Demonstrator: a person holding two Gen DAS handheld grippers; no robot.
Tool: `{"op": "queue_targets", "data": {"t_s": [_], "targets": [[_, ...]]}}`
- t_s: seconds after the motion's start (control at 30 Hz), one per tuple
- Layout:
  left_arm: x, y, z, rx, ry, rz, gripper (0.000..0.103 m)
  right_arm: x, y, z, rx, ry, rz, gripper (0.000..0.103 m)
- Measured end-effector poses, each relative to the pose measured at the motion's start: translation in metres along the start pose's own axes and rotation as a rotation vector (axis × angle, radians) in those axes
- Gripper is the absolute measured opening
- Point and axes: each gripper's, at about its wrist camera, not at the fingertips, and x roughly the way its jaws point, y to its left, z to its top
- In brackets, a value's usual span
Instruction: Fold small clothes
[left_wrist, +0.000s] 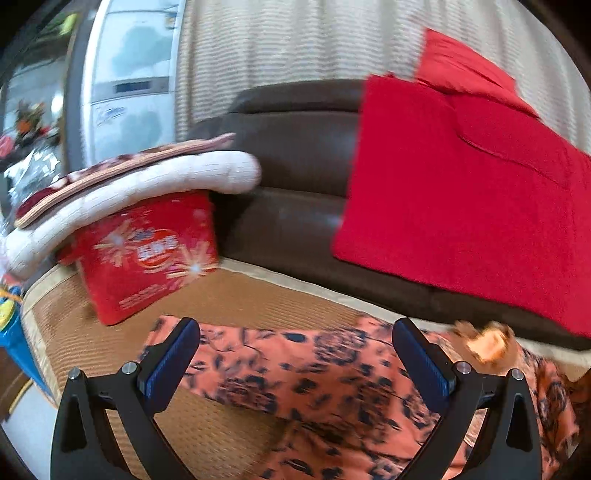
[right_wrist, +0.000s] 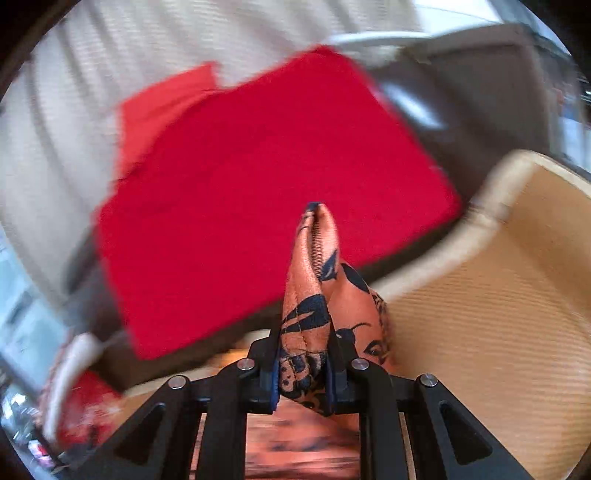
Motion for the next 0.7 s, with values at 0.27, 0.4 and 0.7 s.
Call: {"op": "queue_targets", "data": {"t_s": [0.27, 0.4, 0.7], "targets": [[0.009, 0.059, 0.01, -0.098, 0.001, 0.07, 0.103, 0.039, 0.153, -0.053, -0.079, 0.105, 0.282, 0.019], [0.009, 0.069, 0.012, -0.091, -0.013, 0.095, 0.103, 0.088, 0.186, -0.093, -0.082, 0.244, 0.372, 0.027], [0.013, 0.065, 0.011, -0.046, -0.006, 0.098, 0.103, 0.096, 0.185, -0.137, -0.048, 0.245, 0.492, 0.09]]}}
